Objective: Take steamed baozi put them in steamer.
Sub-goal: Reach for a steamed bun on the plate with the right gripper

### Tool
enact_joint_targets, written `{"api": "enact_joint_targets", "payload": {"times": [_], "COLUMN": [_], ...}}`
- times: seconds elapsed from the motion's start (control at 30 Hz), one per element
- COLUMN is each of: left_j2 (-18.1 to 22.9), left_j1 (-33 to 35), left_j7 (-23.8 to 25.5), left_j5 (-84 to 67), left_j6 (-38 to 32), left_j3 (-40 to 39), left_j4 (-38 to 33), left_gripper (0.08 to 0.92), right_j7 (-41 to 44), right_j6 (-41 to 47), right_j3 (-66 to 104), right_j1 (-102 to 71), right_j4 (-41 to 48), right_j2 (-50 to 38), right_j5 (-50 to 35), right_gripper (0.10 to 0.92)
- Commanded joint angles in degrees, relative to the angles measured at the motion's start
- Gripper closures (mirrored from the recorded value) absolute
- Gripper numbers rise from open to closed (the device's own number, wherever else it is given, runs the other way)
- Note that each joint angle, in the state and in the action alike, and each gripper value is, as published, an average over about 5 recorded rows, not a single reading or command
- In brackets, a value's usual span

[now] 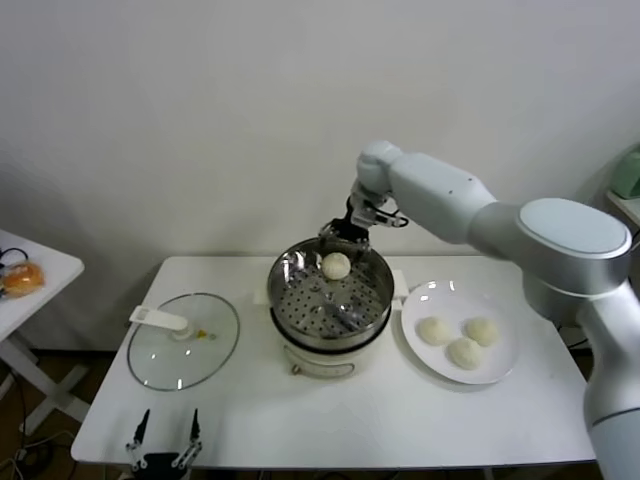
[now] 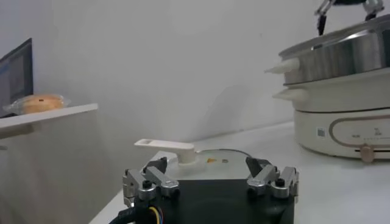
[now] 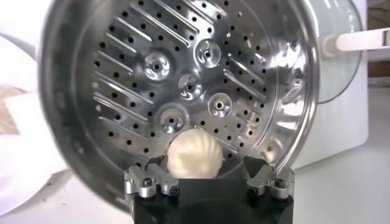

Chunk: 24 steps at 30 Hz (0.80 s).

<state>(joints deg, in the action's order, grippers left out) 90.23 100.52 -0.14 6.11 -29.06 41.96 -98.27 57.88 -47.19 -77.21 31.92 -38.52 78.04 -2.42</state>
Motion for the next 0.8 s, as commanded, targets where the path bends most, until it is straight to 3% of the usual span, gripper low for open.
{"api": "enact_joint_targets", "payload": {"times": [0.03, 0.3, 0.57, 0.8], "left_j2": [-0.22, -0.18, -0.24, -0.31], "left_j1": [0.87, 1.32, 1.06, 0.85], "left_j7": [0.03, 0.03, 0.05, 0.08], "left_j5": [0.13, 0.26, 0.28, 0.49], "left_j6": [0.09, 0.16, 0.14, 0.18], "left_j3": [0.01, 0.04, 0.08, 0.04], "left_j4": [-0.65, -0.87, -0.29, 0.12], "left_gripper": [0.177, 0.177, 0.177, 0.177], "right_j7": [6.46, 8.63, 4.58, 1.95], "right_j6": [16.13, 30.25, 46.38, 56.48], "right_j3": [-11.13, -19.57, -25.01, -22.52], "right_j1": [9.49, 14.47, 15.34, 10.48], "right_j4": [-4.19, -11.61, -25.84, -30.36], "right_j2": [-8.02, -18.27, -27.61, -31.5], "right_j5": [-21.47, -26.01, -30.29, -33.26], "right_gripper": [0.203, 0.203, 0.203, 0.203]}}
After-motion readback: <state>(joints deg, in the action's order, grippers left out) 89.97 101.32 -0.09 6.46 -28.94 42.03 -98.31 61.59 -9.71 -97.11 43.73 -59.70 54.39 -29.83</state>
